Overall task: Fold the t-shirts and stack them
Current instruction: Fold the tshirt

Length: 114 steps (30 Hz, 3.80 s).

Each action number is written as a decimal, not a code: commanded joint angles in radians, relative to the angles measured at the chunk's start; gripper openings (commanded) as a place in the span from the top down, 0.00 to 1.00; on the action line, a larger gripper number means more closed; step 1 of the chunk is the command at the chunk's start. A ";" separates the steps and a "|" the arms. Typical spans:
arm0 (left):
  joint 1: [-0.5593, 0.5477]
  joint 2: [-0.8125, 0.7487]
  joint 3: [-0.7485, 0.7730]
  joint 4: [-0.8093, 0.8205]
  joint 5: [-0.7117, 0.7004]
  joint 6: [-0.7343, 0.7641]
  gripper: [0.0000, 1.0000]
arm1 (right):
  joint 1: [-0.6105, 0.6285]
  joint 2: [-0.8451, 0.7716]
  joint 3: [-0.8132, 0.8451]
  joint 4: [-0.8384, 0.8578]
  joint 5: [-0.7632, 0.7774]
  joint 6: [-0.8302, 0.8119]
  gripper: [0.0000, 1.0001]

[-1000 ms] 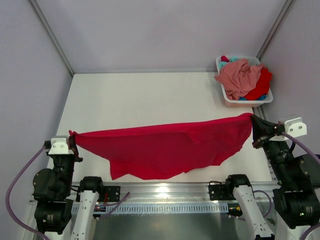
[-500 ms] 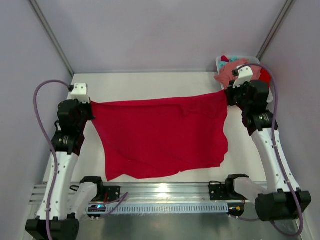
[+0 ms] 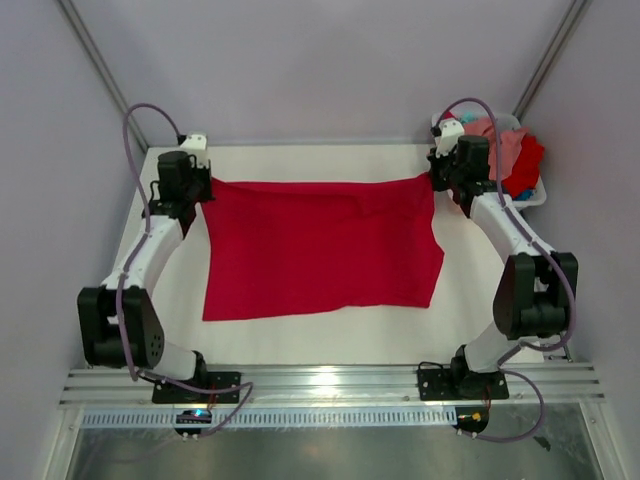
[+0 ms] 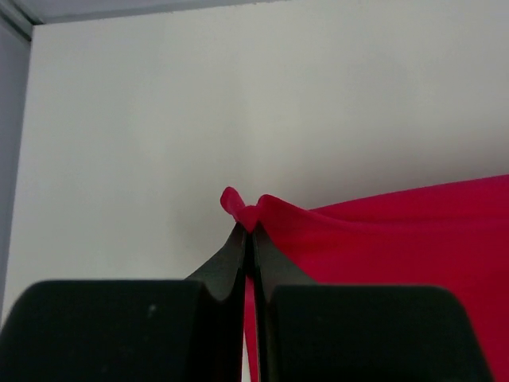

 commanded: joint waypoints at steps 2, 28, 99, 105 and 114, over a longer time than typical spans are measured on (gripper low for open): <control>0.007 0.171 0.105 0.150 0.037 -0.004 1.00 | -0.009 0.122 0.102 0.102 0.030 -0.024 0.97; -0.005 0.676 0.535 0.094 -0.099 0.075 1.00 | 0.005 0.535 0.469 0.152 0.033 -0.079 0.97; -0.077 0.146 -0.043 -0.272 0.182 0.277 0.06 | 0.138 0.206 -0.050 -0.125 -0.092 -0.392 0.23; -0.076 0.306 0.023 -0.109 0.051 0.218 0.06 | 0.149 0.347 0.119 -0.044 -0.033 -0.303 0.23; -0.076 0.550 0.261 -0.146 -0.044 0.165 0.06 | 0.186 0.432 0.159 0.060 0.067 -0.307 0.22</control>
